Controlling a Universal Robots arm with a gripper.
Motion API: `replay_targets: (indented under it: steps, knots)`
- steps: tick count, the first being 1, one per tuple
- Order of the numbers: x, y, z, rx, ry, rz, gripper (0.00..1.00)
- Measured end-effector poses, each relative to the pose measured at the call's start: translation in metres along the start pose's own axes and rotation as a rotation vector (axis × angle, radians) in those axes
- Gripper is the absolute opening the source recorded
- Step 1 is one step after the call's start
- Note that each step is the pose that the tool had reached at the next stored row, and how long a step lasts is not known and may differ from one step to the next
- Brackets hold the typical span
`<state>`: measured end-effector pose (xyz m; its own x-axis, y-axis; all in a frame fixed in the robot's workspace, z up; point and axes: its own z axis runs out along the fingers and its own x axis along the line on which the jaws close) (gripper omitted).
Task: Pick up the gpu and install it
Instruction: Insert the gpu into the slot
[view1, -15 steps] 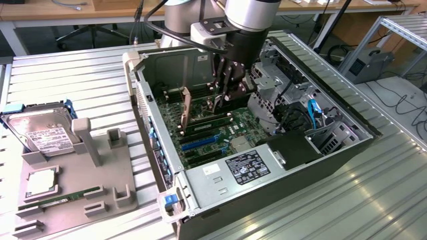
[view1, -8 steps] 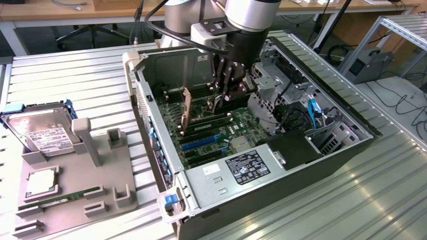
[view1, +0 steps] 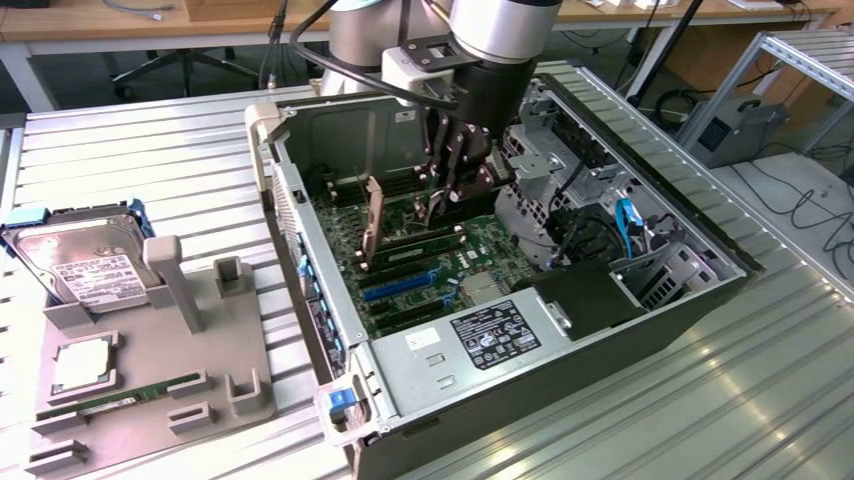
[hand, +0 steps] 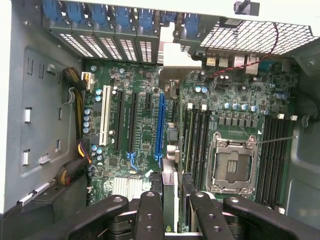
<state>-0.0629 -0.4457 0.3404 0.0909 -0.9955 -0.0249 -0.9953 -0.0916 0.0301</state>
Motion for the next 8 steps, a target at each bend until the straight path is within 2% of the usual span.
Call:
replay_targets:
  steps: [8]
  knots:
    - [0.0,0.0,0.0002,-0.0003,0.0003,-0.011,0.26]
